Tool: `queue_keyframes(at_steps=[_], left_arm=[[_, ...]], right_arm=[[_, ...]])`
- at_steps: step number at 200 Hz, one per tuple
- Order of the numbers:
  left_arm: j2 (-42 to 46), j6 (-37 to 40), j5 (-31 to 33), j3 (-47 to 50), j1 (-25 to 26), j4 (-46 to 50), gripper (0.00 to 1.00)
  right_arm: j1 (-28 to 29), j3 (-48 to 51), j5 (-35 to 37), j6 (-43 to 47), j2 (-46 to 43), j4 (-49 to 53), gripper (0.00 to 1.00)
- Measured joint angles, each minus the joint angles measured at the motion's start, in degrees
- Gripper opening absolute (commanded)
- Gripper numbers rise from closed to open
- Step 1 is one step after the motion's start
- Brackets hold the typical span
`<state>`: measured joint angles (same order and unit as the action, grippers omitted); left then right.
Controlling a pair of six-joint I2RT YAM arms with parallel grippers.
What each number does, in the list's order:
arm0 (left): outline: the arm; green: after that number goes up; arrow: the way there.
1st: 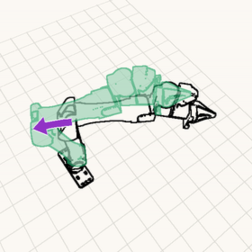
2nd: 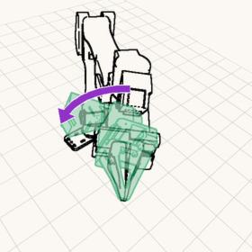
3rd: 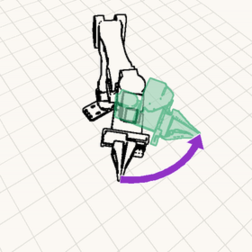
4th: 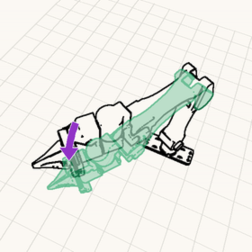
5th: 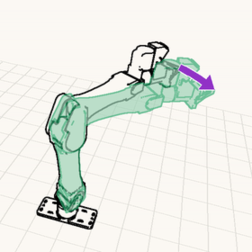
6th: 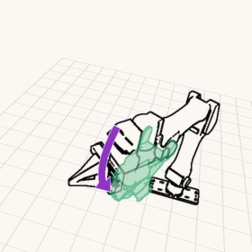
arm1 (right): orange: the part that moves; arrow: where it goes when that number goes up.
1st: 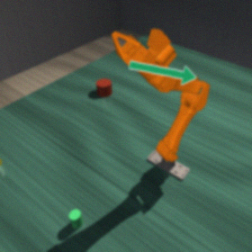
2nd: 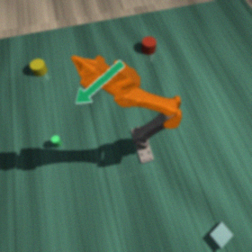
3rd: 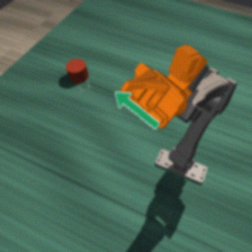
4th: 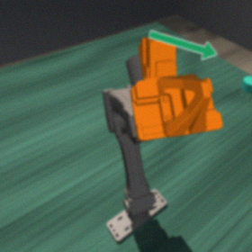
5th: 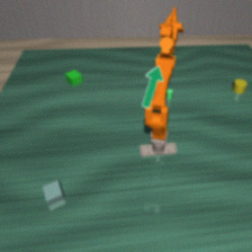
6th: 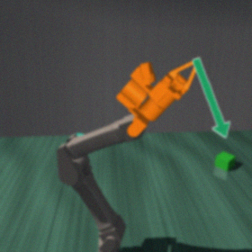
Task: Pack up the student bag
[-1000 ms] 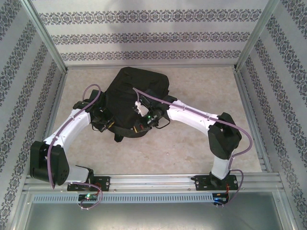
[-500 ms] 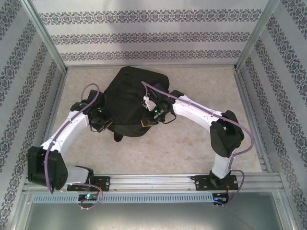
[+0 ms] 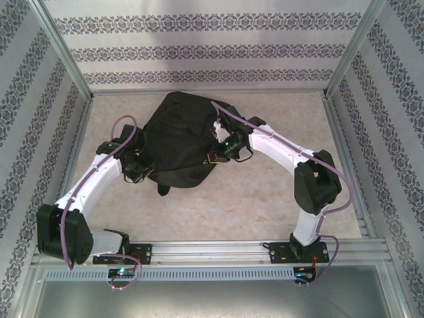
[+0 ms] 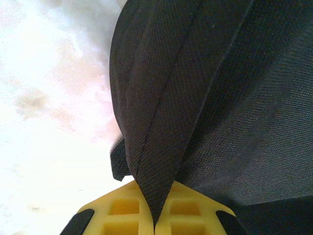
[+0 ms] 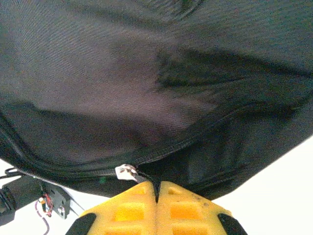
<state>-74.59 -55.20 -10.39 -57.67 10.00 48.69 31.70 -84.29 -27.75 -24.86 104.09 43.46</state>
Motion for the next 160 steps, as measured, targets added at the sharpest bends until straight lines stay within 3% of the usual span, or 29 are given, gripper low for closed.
queue_keyframes(at_steps=[160], left_arm=[[0.2,1.4,-2.6,0.0,0.7,-0.1,0.00]], right_arm=[[-7.6,-4.8,7.5,-2.4,3.0,1.3,0.00]])
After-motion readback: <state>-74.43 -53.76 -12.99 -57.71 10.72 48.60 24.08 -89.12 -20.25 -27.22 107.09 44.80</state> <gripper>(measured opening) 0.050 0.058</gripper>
